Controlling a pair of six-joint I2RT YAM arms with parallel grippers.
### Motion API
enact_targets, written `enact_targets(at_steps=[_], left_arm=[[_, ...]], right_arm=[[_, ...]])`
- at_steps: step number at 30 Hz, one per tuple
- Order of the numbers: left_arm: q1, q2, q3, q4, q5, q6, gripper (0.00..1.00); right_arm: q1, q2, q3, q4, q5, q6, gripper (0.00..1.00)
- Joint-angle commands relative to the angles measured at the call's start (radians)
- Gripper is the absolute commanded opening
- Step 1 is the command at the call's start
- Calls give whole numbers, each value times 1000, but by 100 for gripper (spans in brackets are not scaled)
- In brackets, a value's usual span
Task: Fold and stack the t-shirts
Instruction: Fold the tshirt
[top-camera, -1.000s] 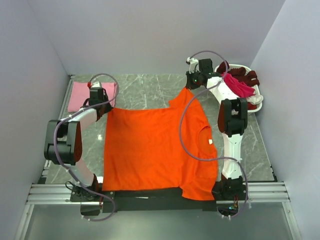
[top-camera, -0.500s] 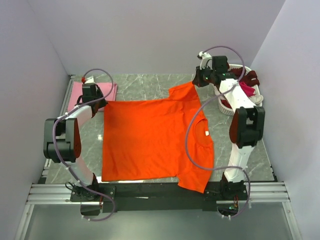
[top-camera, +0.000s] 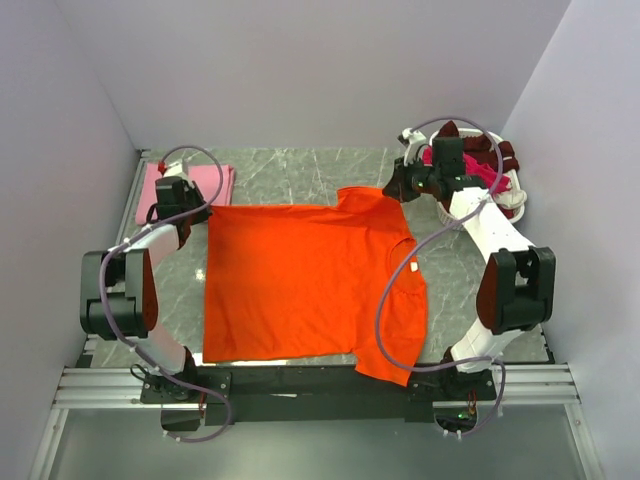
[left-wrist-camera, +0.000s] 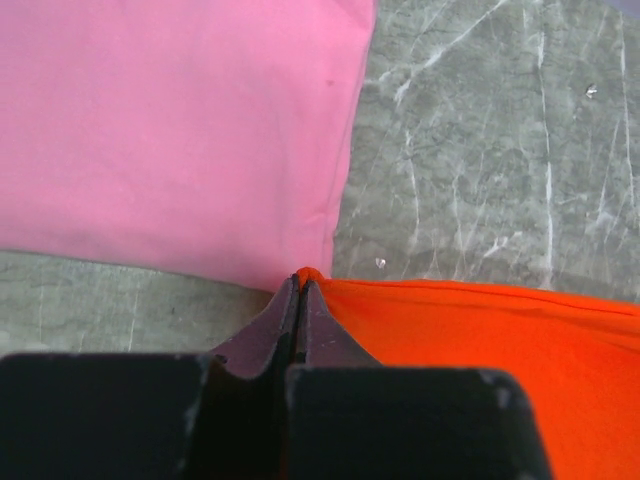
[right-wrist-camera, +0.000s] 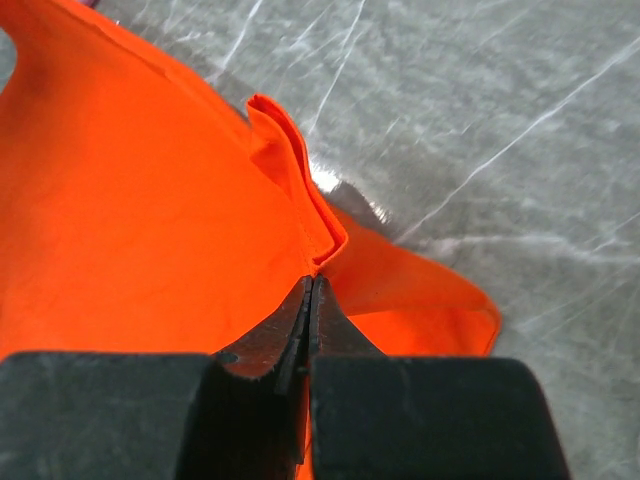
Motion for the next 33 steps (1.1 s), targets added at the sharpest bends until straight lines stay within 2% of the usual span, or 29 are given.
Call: enact_targets(at_steps=[1, 13, 33], left_arm=[[7, -72, -32, 82, 13, 18, 0], [7, -111, -98, 62, -4, -28, 0], [7, -281, -237, -16, -75, -148, 0]], right_arm=[[5, -101, -37, 21, -30, -19, 0], [17, -254, -174, -30, -42, -66, 0], [19, -357, -301, -64, -21, -97, 0]])
